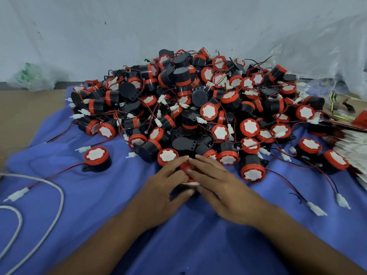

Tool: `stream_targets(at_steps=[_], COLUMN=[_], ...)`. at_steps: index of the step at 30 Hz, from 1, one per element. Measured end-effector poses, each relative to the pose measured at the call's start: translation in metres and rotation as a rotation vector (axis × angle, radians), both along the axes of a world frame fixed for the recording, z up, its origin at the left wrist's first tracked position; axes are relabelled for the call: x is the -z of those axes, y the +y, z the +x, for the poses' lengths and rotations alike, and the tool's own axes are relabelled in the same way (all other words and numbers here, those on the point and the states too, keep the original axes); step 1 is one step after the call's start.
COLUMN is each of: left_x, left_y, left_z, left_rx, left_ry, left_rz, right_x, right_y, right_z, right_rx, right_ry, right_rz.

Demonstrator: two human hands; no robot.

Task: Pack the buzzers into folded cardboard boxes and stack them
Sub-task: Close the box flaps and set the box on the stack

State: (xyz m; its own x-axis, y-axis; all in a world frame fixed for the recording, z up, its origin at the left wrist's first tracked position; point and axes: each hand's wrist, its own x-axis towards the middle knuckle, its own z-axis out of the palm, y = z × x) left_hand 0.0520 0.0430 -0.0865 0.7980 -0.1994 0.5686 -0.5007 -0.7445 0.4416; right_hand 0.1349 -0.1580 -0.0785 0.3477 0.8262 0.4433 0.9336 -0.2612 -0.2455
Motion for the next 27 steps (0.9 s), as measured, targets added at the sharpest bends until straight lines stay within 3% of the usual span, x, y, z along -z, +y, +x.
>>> stream_targets(at_steps=[4,6,13,18,24,27], left_x=[0.000,0.001,0.004,0.002,0.004,0.005], left_y=[0.004,0.007,-0.001,-0.007,-0.005,-0.005], left_z=[0.003,0.003,0.001,-0.001,-0.004,-0.004], left_rx=[-0.019,-0.012,-0.042,-0.075,-0.090,-0.100], left_ry=[0.031,0.060,0.256,0.281,0.206,0.150], left_rz=[-0.156,-0.225,-0.262,-0.340,-0.154,-0.078], right_x=[-0.007,-0.010,-0.008,-0.001,0.005,0.007], right_y=[-0.004,-0.006,0.003,0.005,-0.007,-0.007], right_z=[0.000,0.001,0.003,0.004,0.005,0.003], right_rx=[0.038,0.052,0.012,-0.027,-0.031,-0.048], right_ry=[0.383,0.447,0.229,0.101,-0.006,0.119], right_rz=[0.243,0.293,0.299,0.273,0.153,0.218])
